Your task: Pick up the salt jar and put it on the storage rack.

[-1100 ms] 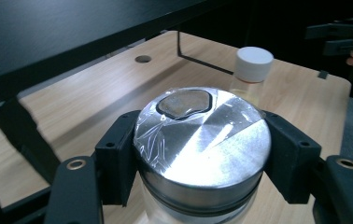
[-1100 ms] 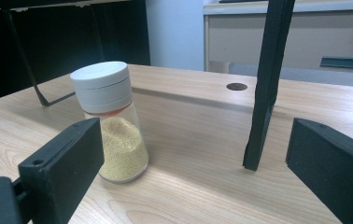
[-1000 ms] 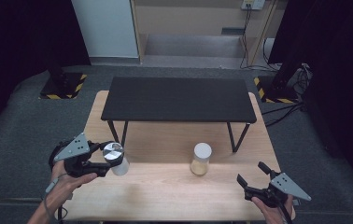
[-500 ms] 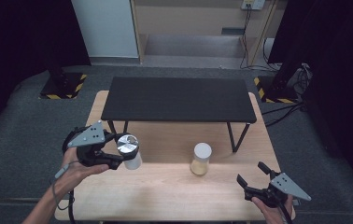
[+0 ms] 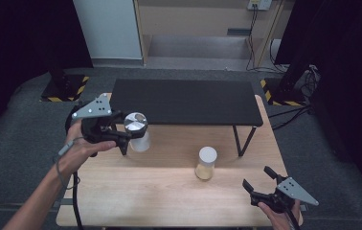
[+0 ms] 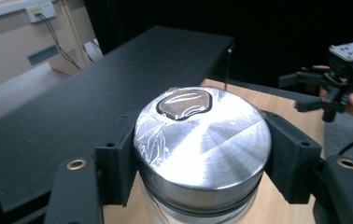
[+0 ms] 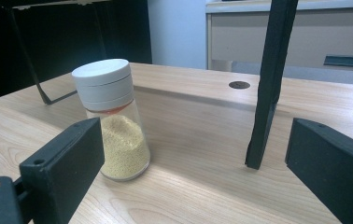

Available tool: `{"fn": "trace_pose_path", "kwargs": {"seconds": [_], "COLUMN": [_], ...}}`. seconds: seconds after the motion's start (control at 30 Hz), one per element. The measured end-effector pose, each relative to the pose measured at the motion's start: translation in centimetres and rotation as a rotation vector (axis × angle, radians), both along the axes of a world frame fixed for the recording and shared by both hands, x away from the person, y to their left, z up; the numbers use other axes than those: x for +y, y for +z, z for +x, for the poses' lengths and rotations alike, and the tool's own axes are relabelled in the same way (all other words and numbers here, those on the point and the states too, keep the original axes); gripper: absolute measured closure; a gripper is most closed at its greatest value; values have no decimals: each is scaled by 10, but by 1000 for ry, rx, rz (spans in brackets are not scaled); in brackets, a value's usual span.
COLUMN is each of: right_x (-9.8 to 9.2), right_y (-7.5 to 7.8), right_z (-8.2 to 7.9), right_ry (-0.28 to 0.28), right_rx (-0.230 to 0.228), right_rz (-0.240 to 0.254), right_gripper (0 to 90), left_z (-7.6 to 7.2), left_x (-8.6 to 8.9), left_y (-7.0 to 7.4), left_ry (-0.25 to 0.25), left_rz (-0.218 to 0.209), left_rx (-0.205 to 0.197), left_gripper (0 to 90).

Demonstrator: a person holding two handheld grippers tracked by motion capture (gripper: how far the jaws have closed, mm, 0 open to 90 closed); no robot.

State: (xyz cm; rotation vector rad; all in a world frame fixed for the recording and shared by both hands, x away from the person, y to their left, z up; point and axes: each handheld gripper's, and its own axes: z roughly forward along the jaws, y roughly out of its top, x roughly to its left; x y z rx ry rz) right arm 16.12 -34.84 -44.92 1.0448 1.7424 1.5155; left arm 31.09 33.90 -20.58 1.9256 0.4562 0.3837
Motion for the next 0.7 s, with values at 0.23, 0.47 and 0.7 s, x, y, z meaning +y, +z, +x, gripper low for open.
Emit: {"fn": "trace_pose_path", "kwargs": {"seconds": [0.23,0.47,0.7], "right_x": [0,0,-1], "right_y": [0,0,0], "right_z": [0,0,0], "right_ry": [2,5,-3], "right_rx": [0,3,4], "right_rz": [-1,-5,-3], "right_gripper": [46,46,46], "left_z": [12,29,46], "left_x": [1,2,3], "left_y": [22,34,38], "left_ry": [28,61,97], "left_rz": [-7,-16,-56], "left_rx": [-20,-27,-37], "left_gripper": [337,338,338]}}
